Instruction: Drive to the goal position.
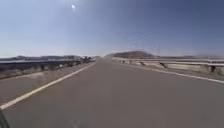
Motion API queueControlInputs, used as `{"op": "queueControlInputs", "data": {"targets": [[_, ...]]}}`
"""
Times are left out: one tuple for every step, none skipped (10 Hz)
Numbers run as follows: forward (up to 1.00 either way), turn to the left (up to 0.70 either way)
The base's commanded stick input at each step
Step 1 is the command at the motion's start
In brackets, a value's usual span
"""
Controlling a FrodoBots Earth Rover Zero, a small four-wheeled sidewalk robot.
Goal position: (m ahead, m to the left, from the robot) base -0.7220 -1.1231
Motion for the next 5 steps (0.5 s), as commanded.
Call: {"op": "queueControlInputs", "data": {"targets": [[1.00,0.00],[1.00,0.00],[1.00,0.27],[1.00,0.27],[1.00,0.00]]}}
